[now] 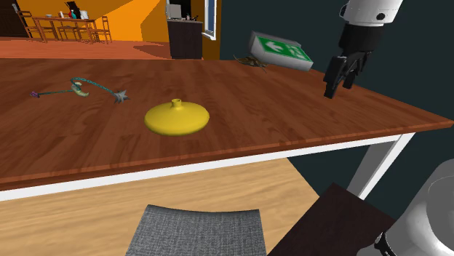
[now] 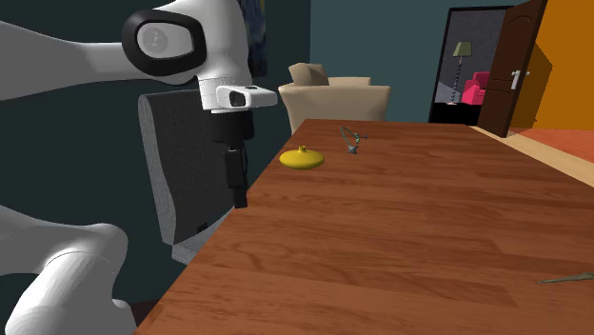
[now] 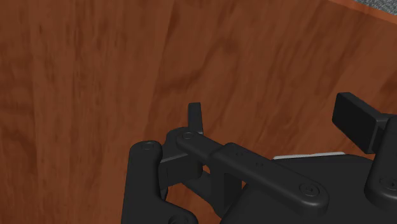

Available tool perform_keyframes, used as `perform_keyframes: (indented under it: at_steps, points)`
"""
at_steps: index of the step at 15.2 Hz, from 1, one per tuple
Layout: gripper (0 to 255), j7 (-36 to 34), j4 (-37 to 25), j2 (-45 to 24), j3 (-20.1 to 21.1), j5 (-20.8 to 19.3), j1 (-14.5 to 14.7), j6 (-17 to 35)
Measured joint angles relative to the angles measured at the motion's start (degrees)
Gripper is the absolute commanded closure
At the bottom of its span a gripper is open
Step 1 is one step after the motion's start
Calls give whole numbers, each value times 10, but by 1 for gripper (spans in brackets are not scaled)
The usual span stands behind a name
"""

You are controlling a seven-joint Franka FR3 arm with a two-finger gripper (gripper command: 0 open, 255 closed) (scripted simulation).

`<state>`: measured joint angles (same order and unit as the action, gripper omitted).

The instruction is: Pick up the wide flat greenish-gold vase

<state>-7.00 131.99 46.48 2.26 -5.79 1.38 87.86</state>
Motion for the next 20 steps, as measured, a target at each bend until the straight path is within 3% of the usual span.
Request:
perform_keyframes:
  at_steps: [3, 11, 20]
  points:
    - [0, -23, -8, -12, 15, 13, 1, 0]
    - [0, -174, -90, -113, 106, 83, 2, 2]
    - [0, -351, -247, -274, 201, 113, -7, -1]
